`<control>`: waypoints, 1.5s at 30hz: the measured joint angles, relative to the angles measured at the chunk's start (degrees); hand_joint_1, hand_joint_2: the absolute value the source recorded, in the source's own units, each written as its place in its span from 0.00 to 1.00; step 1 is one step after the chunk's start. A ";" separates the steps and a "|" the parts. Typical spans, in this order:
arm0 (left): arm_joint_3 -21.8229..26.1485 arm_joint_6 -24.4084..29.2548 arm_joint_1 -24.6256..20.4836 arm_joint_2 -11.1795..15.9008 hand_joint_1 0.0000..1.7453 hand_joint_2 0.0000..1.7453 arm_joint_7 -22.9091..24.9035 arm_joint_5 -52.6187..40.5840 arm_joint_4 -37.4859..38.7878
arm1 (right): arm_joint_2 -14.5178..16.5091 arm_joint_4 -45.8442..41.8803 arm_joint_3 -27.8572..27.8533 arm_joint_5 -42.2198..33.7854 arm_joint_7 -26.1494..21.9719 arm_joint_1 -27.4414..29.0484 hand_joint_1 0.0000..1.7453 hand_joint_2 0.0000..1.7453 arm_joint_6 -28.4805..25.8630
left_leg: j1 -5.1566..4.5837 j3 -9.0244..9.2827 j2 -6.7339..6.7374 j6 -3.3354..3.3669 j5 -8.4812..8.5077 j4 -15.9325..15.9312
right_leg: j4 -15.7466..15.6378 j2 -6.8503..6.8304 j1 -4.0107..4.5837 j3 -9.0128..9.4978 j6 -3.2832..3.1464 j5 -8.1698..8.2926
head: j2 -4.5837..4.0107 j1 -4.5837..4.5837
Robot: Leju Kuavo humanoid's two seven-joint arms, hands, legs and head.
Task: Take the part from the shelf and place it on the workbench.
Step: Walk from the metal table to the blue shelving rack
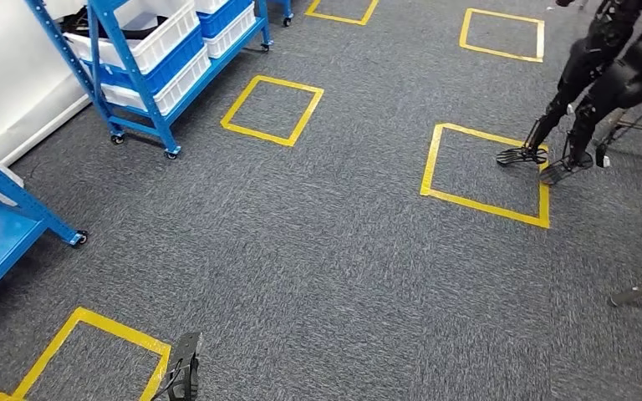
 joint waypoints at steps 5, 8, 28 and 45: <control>0.00 0.06 -0.22 -0.33 0.00 0.00 0.25 0.05 0.00 | -0.32 0.05 0.14 0.15 0.05 0.25 0.00 0.00 0.22 | 0.27 0.53 -3.37 0.95 0.34 -0.71 | 13.87 5.62 -0.13 -6.78 0.42 -6.64 | 0.00 0.51; 0.00 0.19 -0.19 -0.42 0.00 0.00 0.59 -0.13 0.00 | -0.36 0.09 0.34 0.16 0.06 0.58 0.00 0.00 0.22 | 0.25 0.56 -5.88 0.89 0.21 -0.34 | 12.29 6.10 -0.22 -7.22 0.32 -3.14 | 0.00 0.51; 0.00 0.09 -0.68 -0.45 0.00 0.00 1.43 -1.28 0.00 | -0.44 0.20 0.54 -0.33 -0.79 0.51 0.00 0.00 -0.22 | -0.23 -0.25 1.82 -0.95 -0.33 0.82 | -0.28 -0.08 0.09 -0.39 -0.50 0.73 | 0.00 -0.29; 0.00 -0.41 -0.32 -0.50 0.00 0.00 3.28 -0.70 0.02 | -0.42 0.27 0.55 -0.60 -1.04 0.48 0.00 0.00 -0.47 | 0.62 -0.27 -9.82 -0.88 -0.31 0.83 | 0.54 9.79 -0.67 -2.78 -0.10 2.21 | 0.00 0.37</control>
